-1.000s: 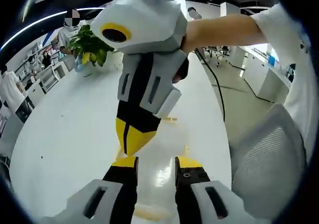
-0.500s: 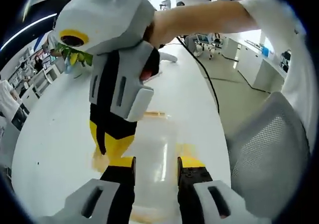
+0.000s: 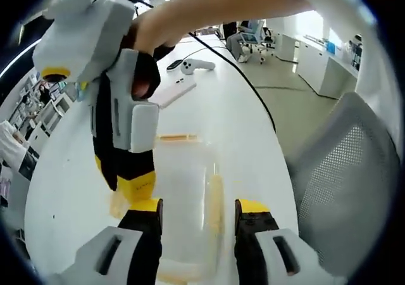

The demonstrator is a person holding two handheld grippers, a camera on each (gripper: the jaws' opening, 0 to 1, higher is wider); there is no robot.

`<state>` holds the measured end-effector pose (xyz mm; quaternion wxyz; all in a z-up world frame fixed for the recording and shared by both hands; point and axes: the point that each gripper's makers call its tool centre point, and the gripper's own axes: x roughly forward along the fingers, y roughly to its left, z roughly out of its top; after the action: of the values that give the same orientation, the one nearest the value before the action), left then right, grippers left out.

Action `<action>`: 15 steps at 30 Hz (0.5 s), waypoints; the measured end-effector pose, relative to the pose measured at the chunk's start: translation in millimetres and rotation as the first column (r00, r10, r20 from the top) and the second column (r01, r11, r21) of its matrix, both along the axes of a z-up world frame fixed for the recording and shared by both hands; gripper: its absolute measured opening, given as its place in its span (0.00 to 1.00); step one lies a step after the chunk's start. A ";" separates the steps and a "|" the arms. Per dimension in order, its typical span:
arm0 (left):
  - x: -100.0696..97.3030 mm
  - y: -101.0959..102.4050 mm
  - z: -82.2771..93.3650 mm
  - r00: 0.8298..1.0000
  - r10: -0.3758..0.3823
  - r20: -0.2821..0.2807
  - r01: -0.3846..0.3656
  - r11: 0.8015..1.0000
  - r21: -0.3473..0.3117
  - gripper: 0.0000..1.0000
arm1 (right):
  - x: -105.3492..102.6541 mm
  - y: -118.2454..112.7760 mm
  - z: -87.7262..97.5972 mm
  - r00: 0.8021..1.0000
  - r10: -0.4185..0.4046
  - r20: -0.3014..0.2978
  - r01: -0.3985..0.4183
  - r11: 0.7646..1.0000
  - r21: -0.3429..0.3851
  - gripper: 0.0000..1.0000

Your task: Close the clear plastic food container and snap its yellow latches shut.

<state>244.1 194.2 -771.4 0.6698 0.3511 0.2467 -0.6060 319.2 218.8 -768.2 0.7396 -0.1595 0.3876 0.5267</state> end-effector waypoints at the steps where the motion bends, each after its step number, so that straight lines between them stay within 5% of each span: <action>1: -0.9 0.9 -0.2 1.000 -0.002 0.002 0.002 1.000 0.001 0.41 | 1.0 -1.5 -2.0 1.000 -0.002 -0.013 0.002 1.000 -0.011 0.35; 7: -4.5 1.9 -2.1 0.998 -0.030 0.047 0.029 0.999 0.013 0.42 | -4.7 1.0 -2.7 0.994 0.100 -0.048 -0.100 0.995 -0.013 0.38; 12: -6.3 2.9 -6.4 0.988 -0.075 0.136 0.067 0.996 0.062 0.44 | -10.7 -0.6 -7.5 0.969 0.236 -0.074 -0.243 0.965 -0.102 0.36; 15: -6.0 3.2 -6.7 0.986 -0.077 0.147 0.068 0.995 0.067 0.44 | -10.9 2.4 -6.8 0.964 0.243 -0.109 -0.254 0.962 -0.098 0.34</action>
<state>238.1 197.4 -778.1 0.6528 0.4248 0.2013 -0.5940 308.3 221.2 -775.0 0.6379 -0.2225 0.4284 0.6001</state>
